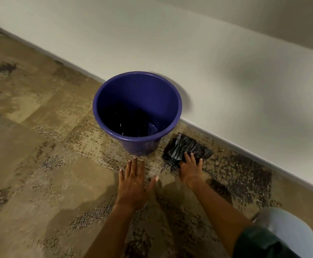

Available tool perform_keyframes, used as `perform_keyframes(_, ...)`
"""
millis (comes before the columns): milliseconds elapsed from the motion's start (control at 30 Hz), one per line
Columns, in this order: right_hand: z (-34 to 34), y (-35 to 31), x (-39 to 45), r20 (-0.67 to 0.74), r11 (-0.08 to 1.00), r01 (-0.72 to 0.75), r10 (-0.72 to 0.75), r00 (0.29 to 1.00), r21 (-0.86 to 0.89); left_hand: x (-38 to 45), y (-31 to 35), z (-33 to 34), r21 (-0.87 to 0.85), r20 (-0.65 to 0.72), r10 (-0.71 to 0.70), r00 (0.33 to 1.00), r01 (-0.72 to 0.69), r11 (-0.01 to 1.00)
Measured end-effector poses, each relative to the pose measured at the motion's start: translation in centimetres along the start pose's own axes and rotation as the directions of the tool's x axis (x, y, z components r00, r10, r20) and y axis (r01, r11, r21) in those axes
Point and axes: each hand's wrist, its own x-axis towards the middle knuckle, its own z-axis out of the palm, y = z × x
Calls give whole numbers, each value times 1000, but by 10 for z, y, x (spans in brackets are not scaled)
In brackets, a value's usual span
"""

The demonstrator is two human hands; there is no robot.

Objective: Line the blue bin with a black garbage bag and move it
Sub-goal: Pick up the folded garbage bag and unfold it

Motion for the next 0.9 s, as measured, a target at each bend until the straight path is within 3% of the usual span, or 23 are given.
perform_keyframes(600, -4, 4, 22, 42, 999, -43, 44, 998, -24, -1, 0, 3, -40, 24, -15, 1000, 16, 999)
perform_keyframes(767, -19, 9, 9, -53, 992, -74, 80, 995, 104, -6, 8, -1, -60, 20, -16, 1000, 17, 998)
perform_keyframes(900, -43, 19, -3, -296, 950, -25, 123, 947, 313, 0, 23, -8, -157, 15, -8, 1000, 10, 987)
